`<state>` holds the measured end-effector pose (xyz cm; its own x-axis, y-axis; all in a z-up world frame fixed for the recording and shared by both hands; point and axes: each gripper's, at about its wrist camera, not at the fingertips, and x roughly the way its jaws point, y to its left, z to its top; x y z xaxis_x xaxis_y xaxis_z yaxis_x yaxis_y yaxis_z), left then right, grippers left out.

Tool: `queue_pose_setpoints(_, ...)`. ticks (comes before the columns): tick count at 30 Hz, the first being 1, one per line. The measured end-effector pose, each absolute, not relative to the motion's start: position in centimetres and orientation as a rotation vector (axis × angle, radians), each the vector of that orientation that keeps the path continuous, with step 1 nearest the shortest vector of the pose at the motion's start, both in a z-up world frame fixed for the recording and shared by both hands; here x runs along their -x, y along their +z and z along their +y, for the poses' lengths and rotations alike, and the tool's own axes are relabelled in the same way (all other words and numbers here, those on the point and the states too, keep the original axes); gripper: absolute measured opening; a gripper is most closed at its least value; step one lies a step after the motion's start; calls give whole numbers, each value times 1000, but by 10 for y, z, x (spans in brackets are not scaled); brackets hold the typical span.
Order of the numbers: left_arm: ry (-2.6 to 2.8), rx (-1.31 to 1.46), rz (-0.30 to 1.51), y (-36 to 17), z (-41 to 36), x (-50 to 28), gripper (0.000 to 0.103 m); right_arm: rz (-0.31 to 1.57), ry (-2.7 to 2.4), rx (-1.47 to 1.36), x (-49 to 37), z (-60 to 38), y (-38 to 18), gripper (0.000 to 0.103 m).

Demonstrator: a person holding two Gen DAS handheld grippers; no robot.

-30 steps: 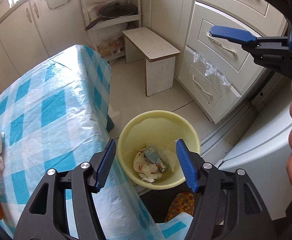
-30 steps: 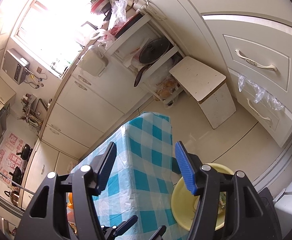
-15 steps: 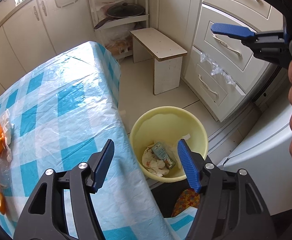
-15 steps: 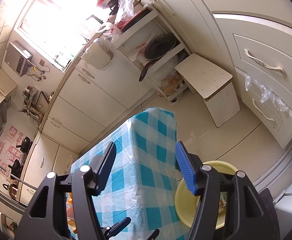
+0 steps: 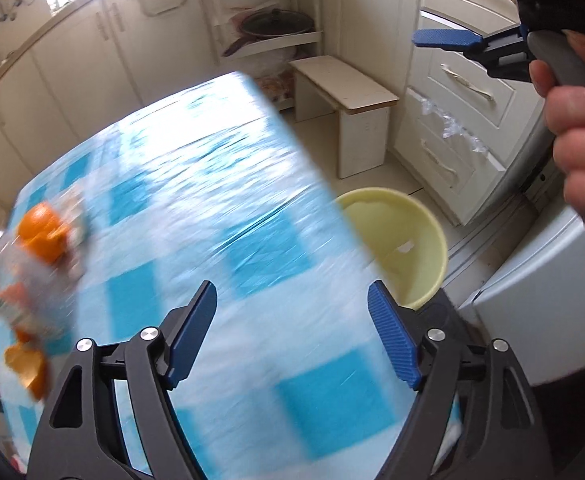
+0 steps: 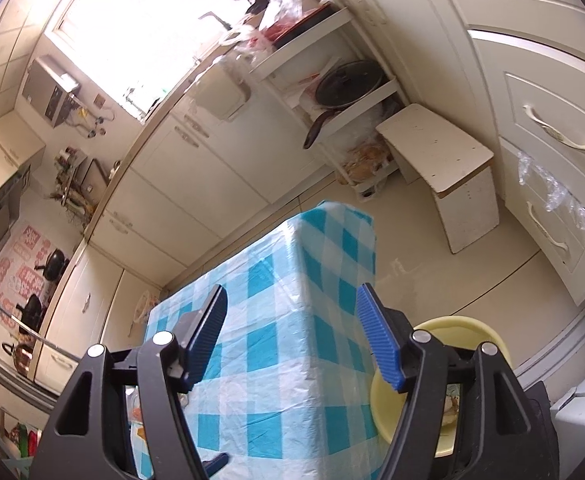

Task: Collect trash
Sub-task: 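Move both open grippers back over the table, then grasp an orange peel with the left gripper while the right gripper grasps the plastic bottle's cap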

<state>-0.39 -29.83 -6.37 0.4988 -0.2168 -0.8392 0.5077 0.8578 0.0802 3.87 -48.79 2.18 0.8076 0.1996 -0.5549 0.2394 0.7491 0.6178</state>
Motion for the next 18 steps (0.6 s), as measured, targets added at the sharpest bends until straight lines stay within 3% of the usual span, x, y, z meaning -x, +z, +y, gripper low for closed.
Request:
queue_pose_setpoints(10, -167, -183, 940, -46, -120, 13, 78, 732, 76, -608, -64, -416, 25, 68)
queue_pose_setpoints(18, -73, -137, 921, -38, -46, -13, 78, 819, 208, -434, -81, -338, 25, 74)
